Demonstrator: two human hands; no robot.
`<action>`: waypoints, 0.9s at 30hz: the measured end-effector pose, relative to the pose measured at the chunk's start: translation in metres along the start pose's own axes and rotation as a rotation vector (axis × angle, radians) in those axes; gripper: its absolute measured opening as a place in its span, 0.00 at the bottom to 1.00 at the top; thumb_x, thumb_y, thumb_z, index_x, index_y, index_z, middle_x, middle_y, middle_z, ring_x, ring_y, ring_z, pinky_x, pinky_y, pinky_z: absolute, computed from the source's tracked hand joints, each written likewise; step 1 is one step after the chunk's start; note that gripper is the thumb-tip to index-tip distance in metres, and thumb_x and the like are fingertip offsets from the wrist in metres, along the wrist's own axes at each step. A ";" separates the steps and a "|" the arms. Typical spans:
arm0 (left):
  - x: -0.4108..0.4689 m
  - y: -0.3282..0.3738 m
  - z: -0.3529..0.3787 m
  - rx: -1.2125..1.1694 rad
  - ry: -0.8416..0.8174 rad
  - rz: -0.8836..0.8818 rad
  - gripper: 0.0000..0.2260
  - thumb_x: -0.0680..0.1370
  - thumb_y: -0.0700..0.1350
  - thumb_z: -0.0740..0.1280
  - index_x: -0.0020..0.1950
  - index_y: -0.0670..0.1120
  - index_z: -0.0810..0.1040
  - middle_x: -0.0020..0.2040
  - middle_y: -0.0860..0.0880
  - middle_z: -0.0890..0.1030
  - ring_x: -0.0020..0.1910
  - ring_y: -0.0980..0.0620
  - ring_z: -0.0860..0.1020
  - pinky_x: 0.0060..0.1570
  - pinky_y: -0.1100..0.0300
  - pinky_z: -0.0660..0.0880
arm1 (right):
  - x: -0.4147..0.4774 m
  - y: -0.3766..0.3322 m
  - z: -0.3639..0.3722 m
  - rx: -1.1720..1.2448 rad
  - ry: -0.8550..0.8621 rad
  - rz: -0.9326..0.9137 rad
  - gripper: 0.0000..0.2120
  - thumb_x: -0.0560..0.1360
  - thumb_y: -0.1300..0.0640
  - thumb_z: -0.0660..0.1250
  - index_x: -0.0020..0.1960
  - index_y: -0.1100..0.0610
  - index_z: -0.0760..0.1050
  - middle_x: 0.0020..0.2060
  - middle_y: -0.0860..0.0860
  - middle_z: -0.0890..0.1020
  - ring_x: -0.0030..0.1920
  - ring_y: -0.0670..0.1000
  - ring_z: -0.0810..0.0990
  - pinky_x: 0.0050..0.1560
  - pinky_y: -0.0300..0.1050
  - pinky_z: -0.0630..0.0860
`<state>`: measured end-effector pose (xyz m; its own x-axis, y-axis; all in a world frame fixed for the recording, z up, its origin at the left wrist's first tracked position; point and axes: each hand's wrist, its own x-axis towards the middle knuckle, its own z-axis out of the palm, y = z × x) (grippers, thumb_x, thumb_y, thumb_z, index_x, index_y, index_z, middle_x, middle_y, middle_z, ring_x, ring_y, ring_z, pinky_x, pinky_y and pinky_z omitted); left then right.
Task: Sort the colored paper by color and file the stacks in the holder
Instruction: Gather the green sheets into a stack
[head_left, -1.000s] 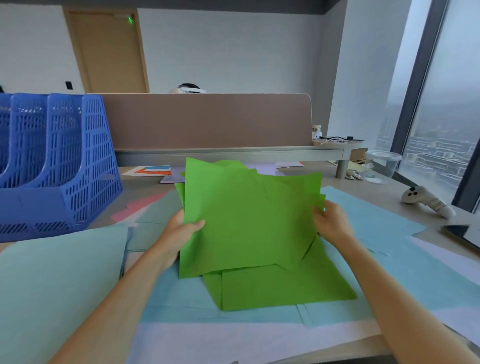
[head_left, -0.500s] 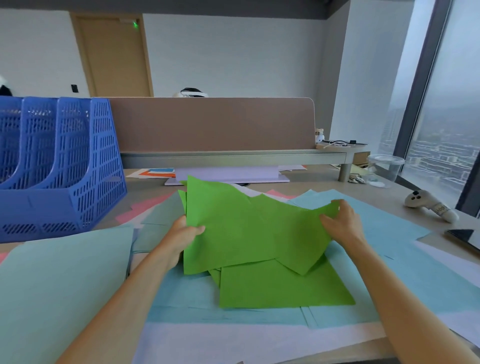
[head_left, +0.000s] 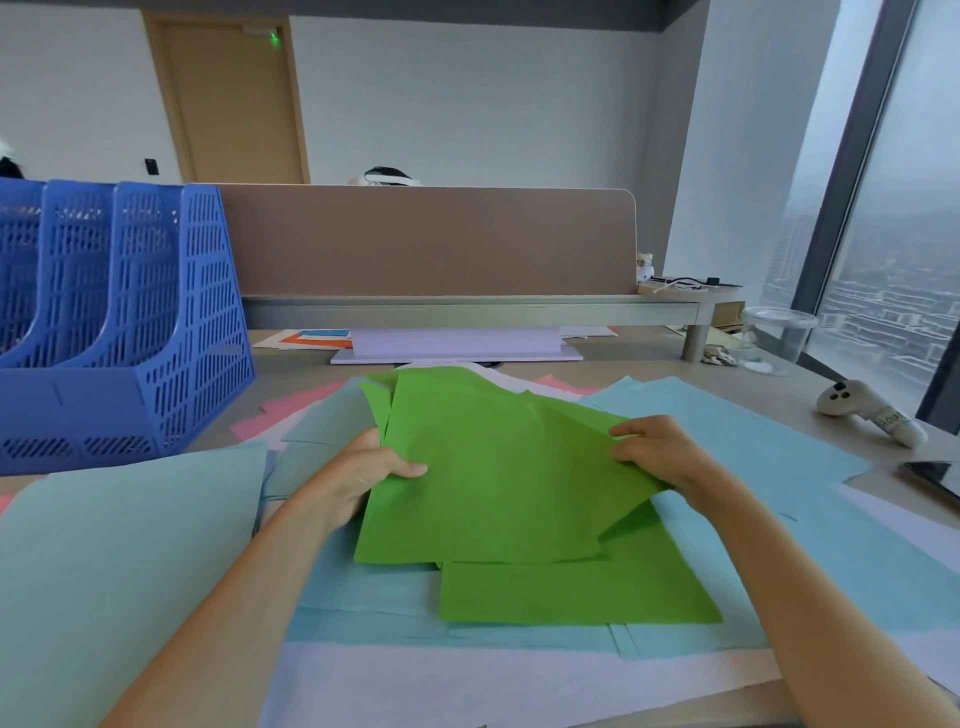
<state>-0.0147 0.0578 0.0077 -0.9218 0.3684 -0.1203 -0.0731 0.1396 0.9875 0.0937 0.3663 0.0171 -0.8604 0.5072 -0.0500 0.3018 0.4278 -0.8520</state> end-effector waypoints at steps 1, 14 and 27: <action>0.000 0.000 0.001 0.002 -0.016 0.003 0.16 0.70 0.28 0.70 0.54 0.42 0.76 0.51 0.42 0.83 0.49 0.44 0.81 0.50 0.51 0.78 | -0.002 -0.004 0.002 0.022 -0.048 0.002 0.14 0.74 0.65 0.66 0.59 0.58 0.78 0.46 0.56 0.82 0.40 0.51 0.81 0.40 0.41 0.78; -0.003 0.000 0.011 -0.038 -0.122 0.104 0.11 0.75 0.38 0.70 0.56 0.48 0.77 0.49 0.52 0.85 0.48 0.54 0.82 0.46 0.60 0.78 | -0.001 -0.013 0.018 0.221 -0.140 -0.017 0.21 0.71 0.66 0.72 0.63 0.65 0.74 0.51 0.61 0.83 0.43 0.56 0.84 0.49 0.54 0.82; 0.014 -0.011 0.011 0.062 0.008 0.108 0.24 0.70 0.30 0.72 0.63 0.43 0.72 0.55 0.44 0.83 0.53 0.47 0.81 0.53 0.51 0.78 | 0.001 -0.003 -0.023 0.220 0.102 0.087 0.08 0.76 0.66 0.62 0.54 0.67 0.75 0.43 0.62 0.82 0.40 0.58 0.81 0.47 0.56 0.79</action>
<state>-0.0229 0.0717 -0.0064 -0.9260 0.3773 -0.0129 0.0501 0.1566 0.9864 0.1016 0.3824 0.0319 -0.7861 0.6124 -0.0845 0.2665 0.2124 -0.9401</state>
